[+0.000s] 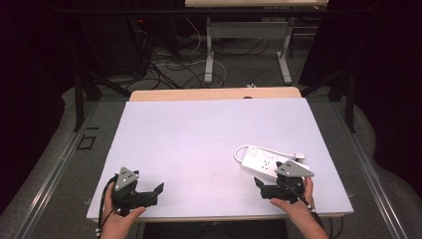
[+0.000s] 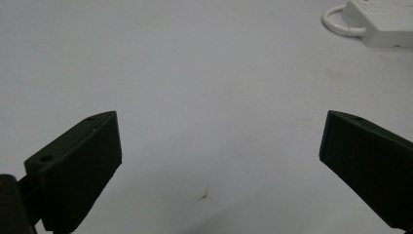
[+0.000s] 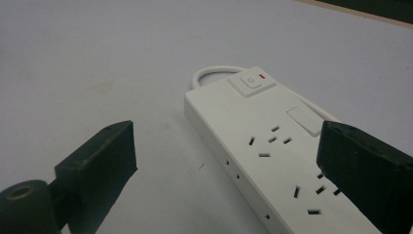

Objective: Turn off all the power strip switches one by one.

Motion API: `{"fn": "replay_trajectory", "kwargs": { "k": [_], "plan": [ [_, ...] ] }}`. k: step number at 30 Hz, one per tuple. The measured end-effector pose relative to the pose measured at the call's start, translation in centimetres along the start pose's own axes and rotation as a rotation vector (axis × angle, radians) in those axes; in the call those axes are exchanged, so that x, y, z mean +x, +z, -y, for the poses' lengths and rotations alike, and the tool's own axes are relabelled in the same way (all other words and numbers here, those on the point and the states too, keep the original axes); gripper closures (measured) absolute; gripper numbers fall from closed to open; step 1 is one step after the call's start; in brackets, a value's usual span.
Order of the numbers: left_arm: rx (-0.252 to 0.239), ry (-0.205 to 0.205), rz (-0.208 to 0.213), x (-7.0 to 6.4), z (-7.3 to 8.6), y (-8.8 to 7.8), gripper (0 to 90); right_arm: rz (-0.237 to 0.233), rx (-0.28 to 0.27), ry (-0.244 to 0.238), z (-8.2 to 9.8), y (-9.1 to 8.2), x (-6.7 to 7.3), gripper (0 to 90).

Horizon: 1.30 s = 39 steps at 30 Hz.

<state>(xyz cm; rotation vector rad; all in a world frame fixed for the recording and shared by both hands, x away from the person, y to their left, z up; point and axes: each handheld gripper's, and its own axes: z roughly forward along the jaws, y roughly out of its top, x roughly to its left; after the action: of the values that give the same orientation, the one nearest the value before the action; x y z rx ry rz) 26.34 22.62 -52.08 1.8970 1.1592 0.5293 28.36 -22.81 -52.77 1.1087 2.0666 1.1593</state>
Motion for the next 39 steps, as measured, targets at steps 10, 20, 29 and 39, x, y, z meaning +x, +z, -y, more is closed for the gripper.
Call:
{"fn": "replay_trajectory", "kwargs": {
  "k": [10, 20, 29, 39],
  "plan": [
    [-0.004, -0.01, -0.004, 0.0, 0.0, 0.1, 1.7, -0.007, 0.045, 0.045, -0.9, 0.2, 0.1, 25.4],
    [-0.006, -0.005, -0.014, 0.1, 0.0, 0.1, 1.7, -0.018, 0.097, 0.006, -2.5, 0.8, -0.1, 41.3],
    [-0.006, -0.015, -0.012, 0.1, 0.0, 0.1, 1.7, -0.045, 0.163, -0.015, -3.9, 1.4, -0.1, 60.9],
    [-0.004, -0.006, -0.016, 0.1, 0.0, 0.1, 2.0, -0.054, 0.219, -0.018, -5.2, 2.8, -1.1, 77.1]
  ]
}}
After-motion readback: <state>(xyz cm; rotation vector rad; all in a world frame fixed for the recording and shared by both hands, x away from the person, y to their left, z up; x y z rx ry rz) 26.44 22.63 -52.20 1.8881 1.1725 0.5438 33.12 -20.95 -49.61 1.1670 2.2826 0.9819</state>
